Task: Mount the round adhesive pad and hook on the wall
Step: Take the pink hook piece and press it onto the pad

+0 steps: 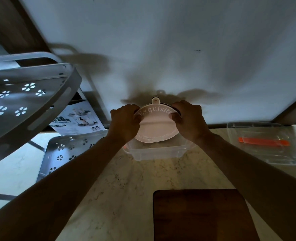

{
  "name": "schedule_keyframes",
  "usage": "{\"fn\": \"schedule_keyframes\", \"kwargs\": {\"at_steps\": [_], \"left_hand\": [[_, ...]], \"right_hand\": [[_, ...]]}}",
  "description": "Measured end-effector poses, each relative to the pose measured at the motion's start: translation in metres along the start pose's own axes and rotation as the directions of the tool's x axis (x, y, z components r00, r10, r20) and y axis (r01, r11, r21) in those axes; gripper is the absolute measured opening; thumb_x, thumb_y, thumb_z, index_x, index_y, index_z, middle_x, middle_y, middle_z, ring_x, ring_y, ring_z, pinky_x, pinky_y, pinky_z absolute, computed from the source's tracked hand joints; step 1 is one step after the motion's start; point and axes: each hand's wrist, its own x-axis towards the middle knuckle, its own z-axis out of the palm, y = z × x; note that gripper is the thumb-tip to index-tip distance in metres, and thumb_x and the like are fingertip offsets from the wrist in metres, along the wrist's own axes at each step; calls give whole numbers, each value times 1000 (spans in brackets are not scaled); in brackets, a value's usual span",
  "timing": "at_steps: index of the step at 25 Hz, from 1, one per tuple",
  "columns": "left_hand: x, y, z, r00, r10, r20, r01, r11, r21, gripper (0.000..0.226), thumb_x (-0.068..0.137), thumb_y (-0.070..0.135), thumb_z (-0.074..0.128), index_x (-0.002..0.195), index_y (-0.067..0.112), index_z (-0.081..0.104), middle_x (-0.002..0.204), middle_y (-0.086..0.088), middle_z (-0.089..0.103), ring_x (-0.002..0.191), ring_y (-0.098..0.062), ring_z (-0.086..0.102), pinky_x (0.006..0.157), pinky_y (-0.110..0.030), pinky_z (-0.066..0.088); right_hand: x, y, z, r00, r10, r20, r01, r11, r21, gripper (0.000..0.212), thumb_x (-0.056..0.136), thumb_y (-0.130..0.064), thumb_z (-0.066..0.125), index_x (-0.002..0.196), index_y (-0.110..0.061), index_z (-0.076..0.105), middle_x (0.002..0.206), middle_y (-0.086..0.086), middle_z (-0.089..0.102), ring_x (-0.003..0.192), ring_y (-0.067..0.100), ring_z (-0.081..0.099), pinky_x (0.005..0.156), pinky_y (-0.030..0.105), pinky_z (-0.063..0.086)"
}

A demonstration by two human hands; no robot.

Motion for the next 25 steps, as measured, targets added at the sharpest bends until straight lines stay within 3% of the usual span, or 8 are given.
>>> {"fn": "schedule_keyframes", "kwargs": {"at_steps": [7, 10, 13, 17, 25], "left_hand": [[14, -3, 3, 998, 65, 21, -67, 989, 130, 11, 90, 24, 62, 92, 18, 71, 92, -4, 72, 92, -27, 63, 87, -46, 46], [16, -6, 6, 991, 134, 0, -132, 973, 190, 15, 87, 20, 65, 97, 13, 72, 103, -11, 66, 103, -31, 55, 88, -43, 43], [17, -9, 8, 990, 139, -13, -132, 962, 239, 14, 85, 17, 66, 95, 10, 71, 108, -14, 59, 107, -34, 48, 86, -41, 37], [21, -9, 8, 988, 152, -5, -146, 959, 241, 11, 83, 18, 65, 89, 10, 69, 104, -13, 61, 107, -33, 51, 85, -40, 37], [18, -11, 3, 985, 174, -1, -169, 954, 248, 21, 85, 27, 63, 97, 12, 70, 106, -11, 62, 102, -32, 55, 87, -43, 37]], "right_hand": [[9, 4, 9, 1000, 21, -2, -21, 998, -56, 18, 90, -21, 61, 108, -18, 66, 104, 7, 66, 99, 30, 60, 87, 42, 42], [12, 6, 11, 1000, -6, -22, 4, 995, -104, 23, 87, -22, 65, 110, -20, 67, 115, 4, 60, 112, 26, 53, 87, 37, 35], [16, 7, 12, 1000, -8, -18, 6, 995, -104, 22, 86, -23, 65, 108, -21, 68, 113, 3, 57, 112, 25, 50, 85, 35, 31], [15, 6, 14, 999, -15, -32, 10, 992, -126, 26, 85, -23, 64, 111, -22, 67, 113, 4, 59, 112, 26, 51, 88, 38, 36], [11, 3, 11, 999, -2, -54, -5, 992, -123, 27, 86, -26, 63, 113, -21, 66, 115, 5, 59, 110, 27, 53, 87, 38, 36]]}}
